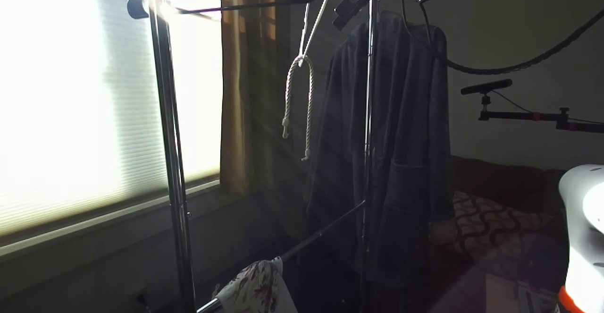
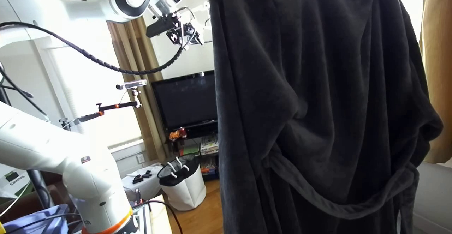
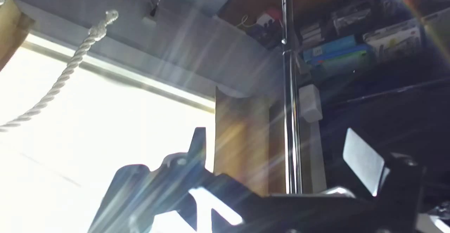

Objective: Hang the black clothes hanger on the white one

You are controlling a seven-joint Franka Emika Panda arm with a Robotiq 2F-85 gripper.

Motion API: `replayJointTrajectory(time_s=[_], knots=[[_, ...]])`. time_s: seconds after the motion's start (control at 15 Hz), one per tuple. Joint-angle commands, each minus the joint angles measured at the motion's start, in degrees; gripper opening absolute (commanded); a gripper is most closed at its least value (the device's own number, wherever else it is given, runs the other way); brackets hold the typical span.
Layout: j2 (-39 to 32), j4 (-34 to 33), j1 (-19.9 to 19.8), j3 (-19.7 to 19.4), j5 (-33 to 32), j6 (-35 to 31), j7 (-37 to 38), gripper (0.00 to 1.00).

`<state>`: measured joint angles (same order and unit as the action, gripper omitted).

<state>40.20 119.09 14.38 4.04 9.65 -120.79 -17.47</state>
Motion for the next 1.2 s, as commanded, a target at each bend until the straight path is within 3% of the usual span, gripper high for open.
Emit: replayJointTrajectory(time_s=[0.0, 0.2, 0.53, 1.0, 1.13], knots=[[2.2, 3.5, 1.9, -0.5, 2.9, -11.7, 0.2, 1.0], [0.6, 3.0, 4.7, -1.4, 4.3, -17.2, -1.0, 1.0], [0.4, 2.8, 6.7, -2.0, 4.7, -18.8, -0.6, 1.0], [0.4, 3.0, 8.3, -2.9, 5.4, -21.2, -1.1, 1.0], [-1.1, 2.0, 6.2, -1.6, 3.1, -19.7, 0.8, 1.0]])
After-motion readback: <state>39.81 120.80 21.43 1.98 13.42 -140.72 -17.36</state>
